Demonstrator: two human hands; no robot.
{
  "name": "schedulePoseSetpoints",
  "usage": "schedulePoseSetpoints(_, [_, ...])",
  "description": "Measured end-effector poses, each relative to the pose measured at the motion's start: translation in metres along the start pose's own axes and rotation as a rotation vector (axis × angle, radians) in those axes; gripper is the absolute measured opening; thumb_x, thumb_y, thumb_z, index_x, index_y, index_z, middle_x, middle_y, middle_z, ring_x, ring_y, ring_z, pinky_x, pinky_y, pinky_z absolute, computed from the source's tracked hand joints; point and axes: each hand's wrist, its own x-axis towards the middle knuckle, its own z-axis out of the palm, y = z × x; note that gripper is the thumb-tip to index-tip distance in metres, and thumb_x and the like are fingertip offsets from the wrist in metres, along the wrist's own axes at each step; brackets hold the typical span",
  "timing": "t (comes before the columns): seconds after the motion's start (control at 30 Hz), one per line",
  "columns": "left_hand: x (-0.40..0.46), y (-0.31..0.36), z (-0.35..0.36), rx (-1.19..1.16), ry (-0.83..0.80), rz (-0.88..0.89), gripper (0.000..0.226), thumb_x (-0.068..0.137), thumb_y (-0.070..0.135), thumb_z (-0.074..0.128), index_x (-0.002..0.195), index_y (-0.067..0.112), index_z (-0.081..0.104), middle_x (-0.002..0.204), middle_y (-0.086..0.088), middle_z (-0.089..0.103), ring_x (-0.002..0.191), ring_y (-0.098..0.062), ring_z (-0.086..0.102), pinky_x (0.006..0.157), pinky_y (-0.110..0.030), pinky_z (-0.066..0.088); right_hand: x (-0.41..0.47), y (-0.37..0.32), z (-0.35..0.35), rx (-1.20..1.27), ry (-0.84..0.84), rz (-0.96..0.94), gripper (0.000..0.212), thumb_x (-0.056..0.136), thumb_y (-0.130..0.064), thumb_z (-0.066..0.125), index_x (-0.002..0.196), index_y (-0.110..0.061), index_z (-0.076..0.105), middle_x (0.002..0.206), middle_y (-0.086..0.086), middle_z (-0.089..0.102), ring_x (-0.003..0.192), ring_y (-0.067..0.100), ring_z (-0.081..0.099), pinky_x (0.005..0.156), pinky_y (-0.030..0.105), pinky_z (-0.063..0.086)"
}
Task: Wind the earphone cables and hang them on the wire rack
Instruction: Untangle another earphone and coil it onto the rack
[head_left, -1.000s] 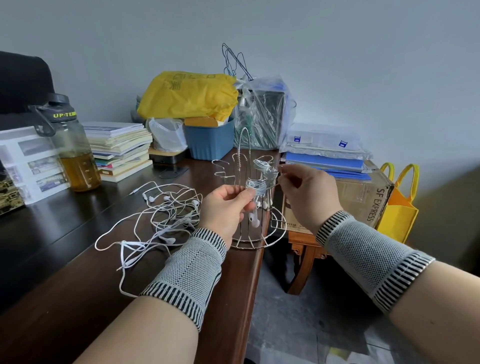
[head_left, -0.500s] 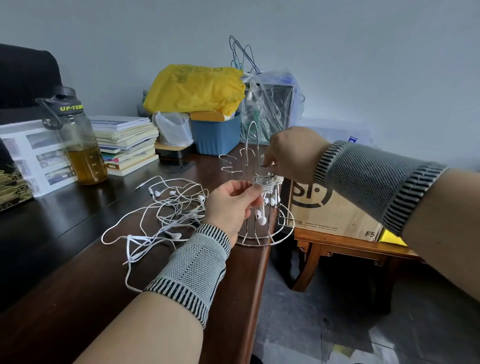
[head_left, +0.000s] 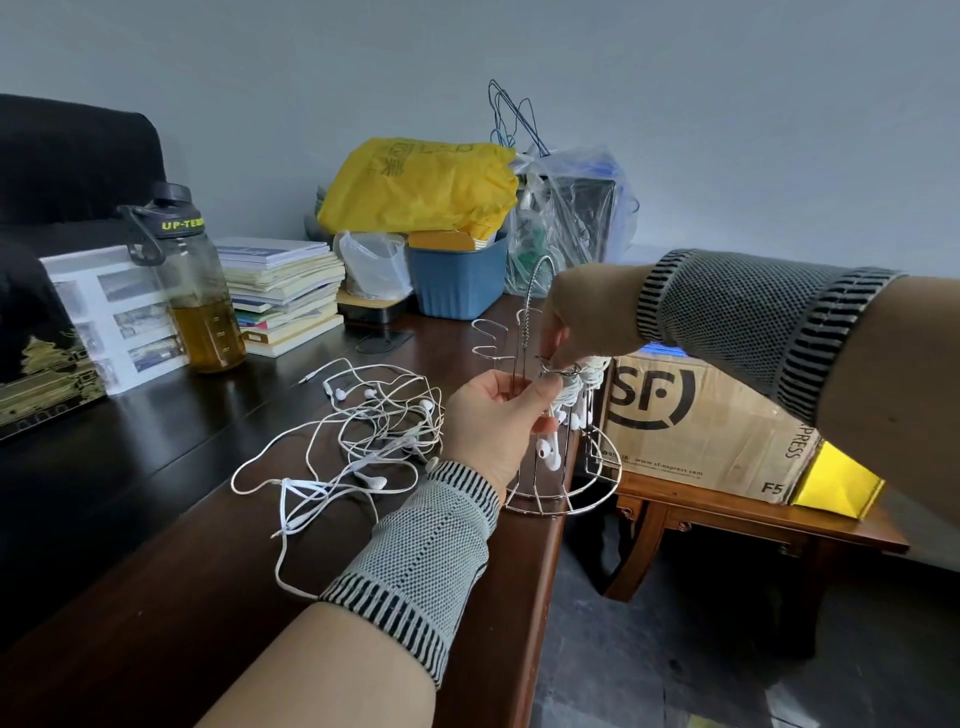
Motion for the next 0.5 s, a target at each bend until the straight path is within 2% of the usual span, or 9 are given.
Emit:
schedulePoseSetpoints(0.2, [0.0002, 0.0007, 0.0003, 0.012, 0.026, -0.003, 0.010, 0.086, 0.016, 0.072, 0.084, 0.009, 0.064, 0.073, 0.003, 0.065, 0.051, -0.007, 0.063, 0.042, -0.013, 0.038, 0.0053, 0.0083, 0.0005, -0.053, -0.092, -0.086, 0.015, 0.090, -0.021, 0.064, 0.099, -0.031, 0.072, 0.101, -0.003, 0.072, 0.096, 0.017, 0.068, 0.092, 0.037, 0.054])
schedulePoseSetpoints(0.37, [0.0002, 0.0007, 0.0013, -0.015, 0.044, 0.000, 0.012, 0.088, 0.012, 0.069, 0.078, 0.011, 0.063, 0.079, -0.002, 0.066, 0.049, -0.009, 0.062, 0.040, -0.012, 0.037, 0.0031, 0.0072, 0.0000, -0.023, -0.067, -0.123, 0.018, 0.091, -0.018, 0.062, 0.106, -0.023, 0.071, 0.105, -0.009, 0.068, 0.097, 0.010, 0.062, 0.096, 0.030, 0.049])
schedulePoseSetpoints(0.5, [0.0006, -0.0001, 0.0013, -0.006, 0.054, 0.008, 0.013, 0.089, 0.011, 0.068, 0.077, 0.013, 0.063, 0.077, -0.001, 0.066, 0.050, -0.009, 0.063, 0.041, -0.012, 0.037, 0.0018, 0.0078, 0.0013, 0.027, -0.050, -0.132, 0.020, 0.091, -0.016, 0.061, 0.107, -0.021, 0.072, 0.105, -0.009, 0.067, 0.093, 0.006, 0.059, 0.093, 0.022, 0.046])
